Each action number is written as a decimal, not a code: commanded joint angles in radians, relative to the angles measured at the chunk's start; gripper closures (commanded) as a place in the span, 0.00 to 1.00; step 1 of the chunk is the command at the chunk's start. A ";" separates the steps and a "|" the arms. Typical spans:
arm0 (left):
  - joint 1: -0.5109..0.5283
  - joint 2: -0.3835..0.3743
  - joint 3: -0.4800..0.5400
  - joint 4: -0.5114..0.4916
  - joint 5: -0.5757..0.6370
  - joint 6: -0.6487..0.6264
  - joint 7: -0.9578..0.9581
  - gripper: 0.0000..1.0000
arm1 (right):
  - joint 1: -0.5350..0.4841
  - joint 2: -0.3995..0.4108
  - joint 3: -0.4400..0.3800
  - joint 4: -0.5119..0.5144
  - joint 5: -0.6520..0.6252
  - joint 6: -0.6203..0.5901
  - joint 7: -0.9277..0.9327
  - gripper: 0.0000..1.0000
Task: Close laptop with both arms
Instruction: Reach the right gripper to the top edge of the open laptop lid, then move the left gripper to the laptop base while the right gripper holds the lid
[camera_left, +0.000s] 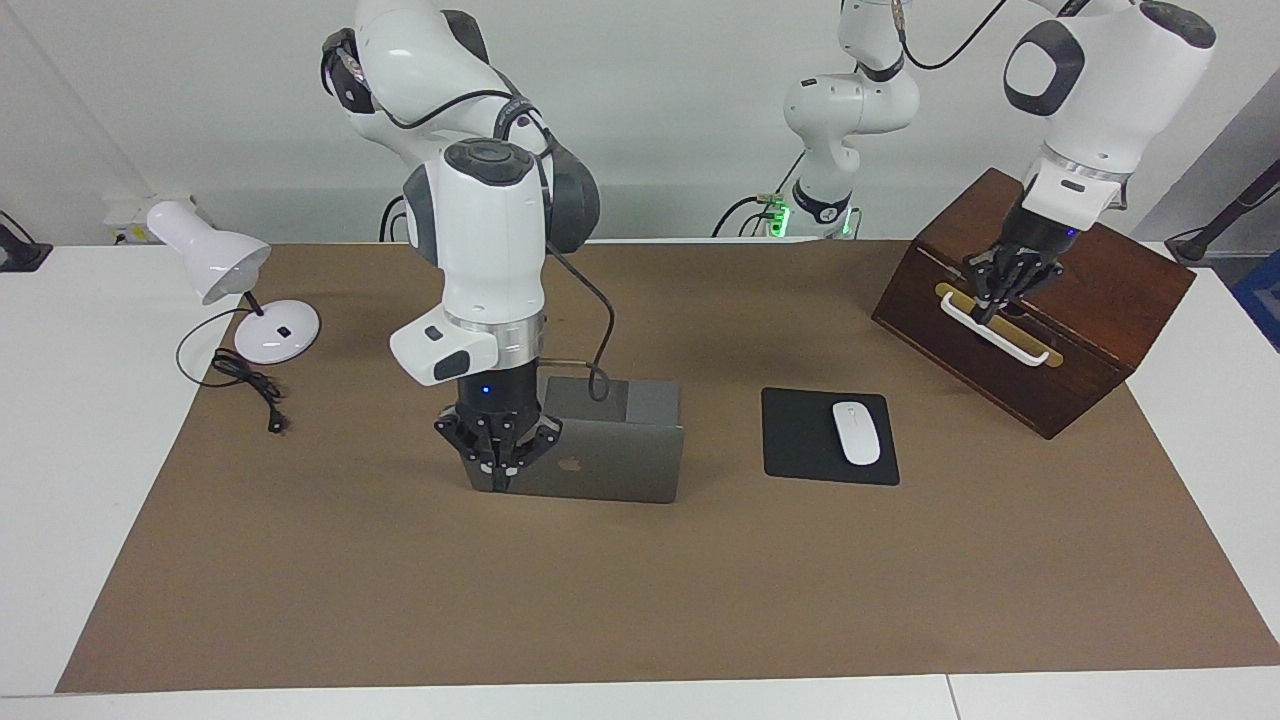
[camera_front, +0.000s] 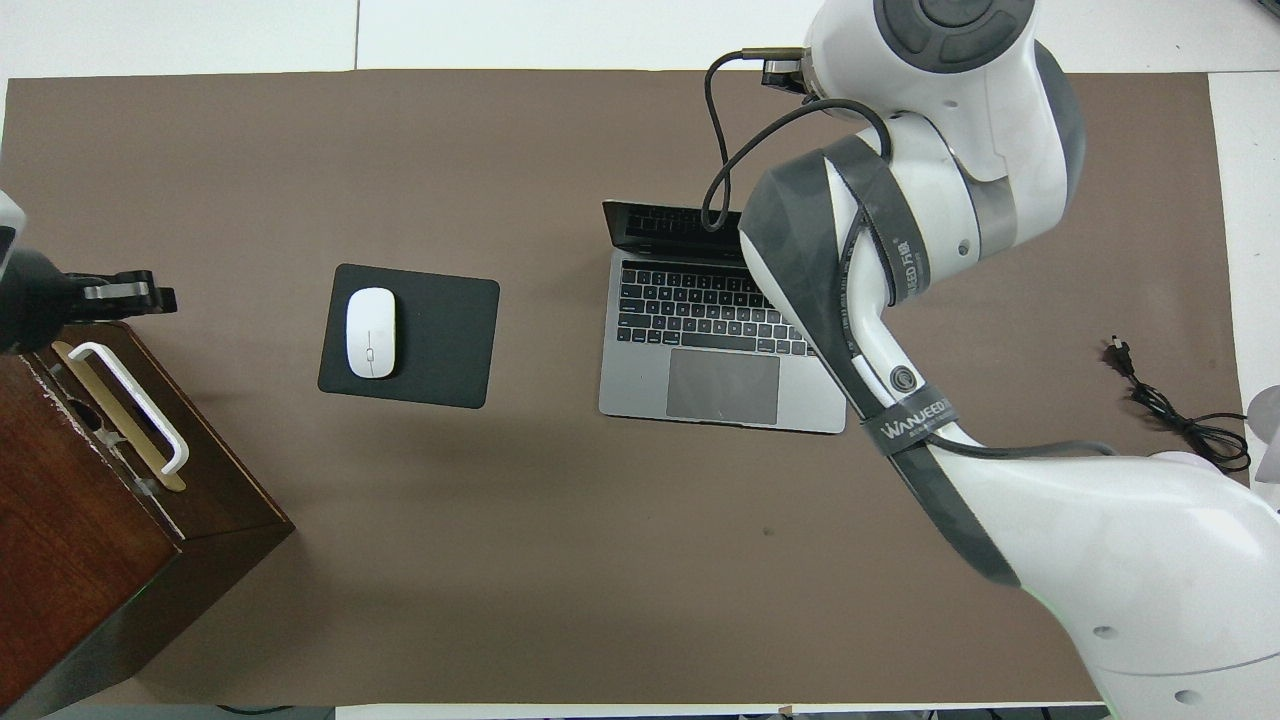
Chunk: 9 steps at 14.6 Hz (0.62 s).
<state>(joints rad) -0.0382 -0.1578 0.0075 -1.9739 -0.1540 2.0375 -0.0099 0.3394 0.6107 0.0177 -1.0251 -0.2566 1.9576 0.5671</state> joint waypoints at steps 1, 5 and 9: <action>-0.060 -0.095 0.009 -0.167 -0.013 0.143 -0.030 1.00 | 0.024 0.012 0.001 0.002 -0.039 0.036 0.051 1.00; -0.176 -0.140 0.009 -0.310 -0.021 0.347 -0.103 1.00 | 0.046 0.006 0.004 -0.035 -0.039 0.089 0.047 1.00; -0.271 -0.138 0.009 -0.394 -0.021 0.501 -0.154 1.00 | 0.046 -0.018 0.008 -0.113 -0.036 0.144 0.033 1.00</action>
<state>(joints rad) -0.2624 -0.2608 0.0016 -2.2973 -0.1629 2.4584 -0.1465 0.3907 0.6198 0.0192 -1.0765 -0.2675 2.0568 0.5924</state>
